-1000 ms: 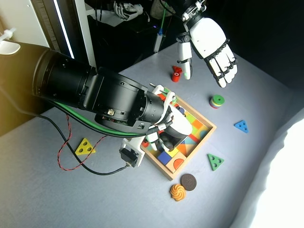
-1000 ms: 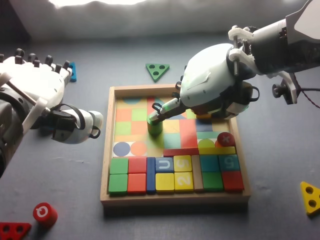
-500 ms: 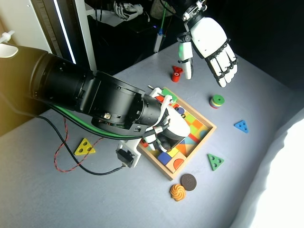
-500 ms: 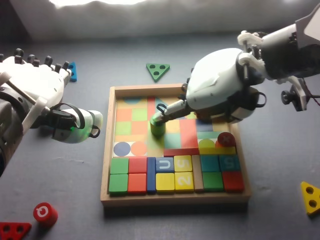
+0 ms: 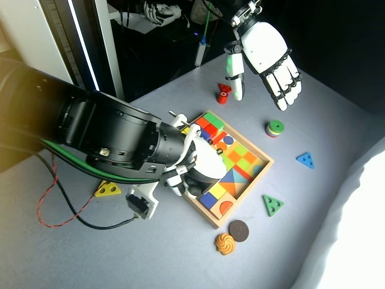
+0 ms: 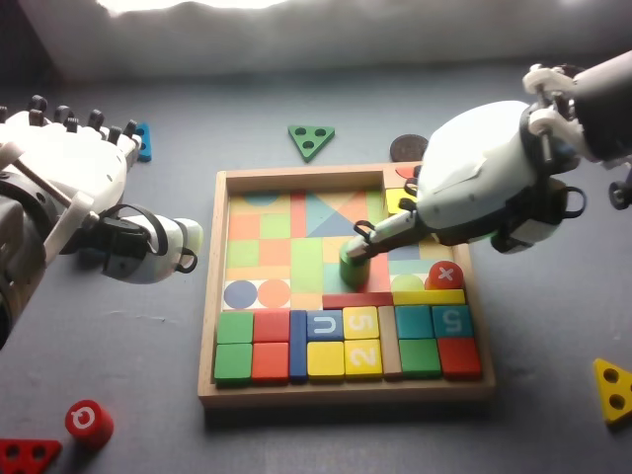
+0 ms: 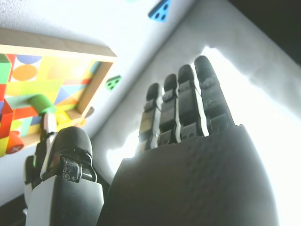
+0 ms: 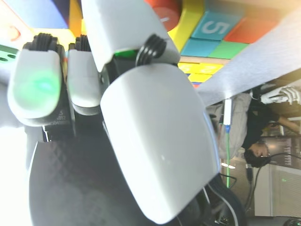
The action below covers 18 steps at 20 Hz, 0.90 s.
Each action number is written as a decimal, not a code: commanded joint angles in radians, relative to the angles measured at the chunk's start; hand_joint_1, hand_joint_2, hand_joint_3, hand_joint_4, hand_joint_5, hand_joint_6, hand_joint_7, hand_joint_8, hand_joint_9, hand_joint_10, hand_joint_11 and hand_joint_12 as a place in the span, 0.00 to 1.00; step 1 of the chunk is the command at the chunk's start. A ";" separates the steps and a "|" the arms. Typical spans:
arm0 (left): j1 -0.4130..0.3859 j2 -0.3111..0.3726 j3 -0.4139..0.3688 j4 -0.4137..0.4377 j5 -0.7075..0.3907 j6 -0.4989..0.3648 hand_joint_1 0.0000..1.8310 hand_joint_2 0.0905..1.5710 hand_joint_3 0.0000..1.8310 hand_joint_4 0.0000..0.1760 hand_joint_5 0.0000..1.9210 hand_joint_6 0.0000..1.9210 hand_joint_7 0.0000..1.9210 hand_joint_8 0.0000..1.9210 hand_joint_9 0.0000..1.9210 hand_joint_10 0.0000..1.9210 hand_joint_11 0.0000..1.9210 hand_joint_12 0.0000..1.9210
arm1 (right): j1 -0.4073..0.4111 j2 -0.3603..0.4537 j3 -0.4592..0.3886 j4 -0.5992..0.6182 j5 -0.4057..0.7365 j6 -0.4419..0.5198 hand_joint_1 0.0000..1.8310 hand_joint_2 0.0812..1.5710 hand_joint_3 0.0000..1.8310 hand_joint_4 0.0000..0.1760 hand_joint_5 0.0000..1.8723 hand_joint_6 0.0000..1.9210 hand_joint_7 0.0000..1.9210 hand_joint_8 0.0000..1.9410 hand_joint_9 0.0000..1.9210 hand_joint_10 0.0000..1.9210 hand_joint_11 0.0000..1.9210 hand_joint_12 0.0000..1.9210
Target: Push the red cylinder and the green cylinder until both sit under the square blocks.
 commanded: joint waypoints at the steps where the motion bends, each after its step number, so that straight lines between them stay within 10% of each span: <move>1: -0.015 0.007 0.000 0.085 -0.041 0.006 0.00 0.79 0.00 0.00 0.04 0.00 0.05 0.01 0.05 0.01 0.00 0.15 | 0.008 0.017 -0.004 0.007 -0.008 -0.003 0.98 0.73 0.03 0.00 0.08 0.00 0.57 1.00 0.77 1.00 0.81 1.00; 4: -0.016 0.007 0.000 0.085 -0.041 0.006 0.00 0.79 0.00 0.00 0.08 0.00 0.09 0.00 0.09 0.01 0.00 0.25 | 0.011 0.036 -0.009 0.008 0.024 0.001 0.97 0.73 0.03 0.00 0.08 0.00 0.61 1.00 0.78 1.00 0.82 1.00; 18: -0.013 0.007 -0.004 0.081 -0.043 0.006 0.00 0.80 0.00 0.00 0.05 0.01 0.06 0.01 0.06 0.01 0.00 0.16 | 0.011 0.128 -0.079 -0.018 0.096 0.002 0.99 0.74 0.03 0.00 0.06 0.01 0.56 1.00 0.76 1.00 0.81 1.00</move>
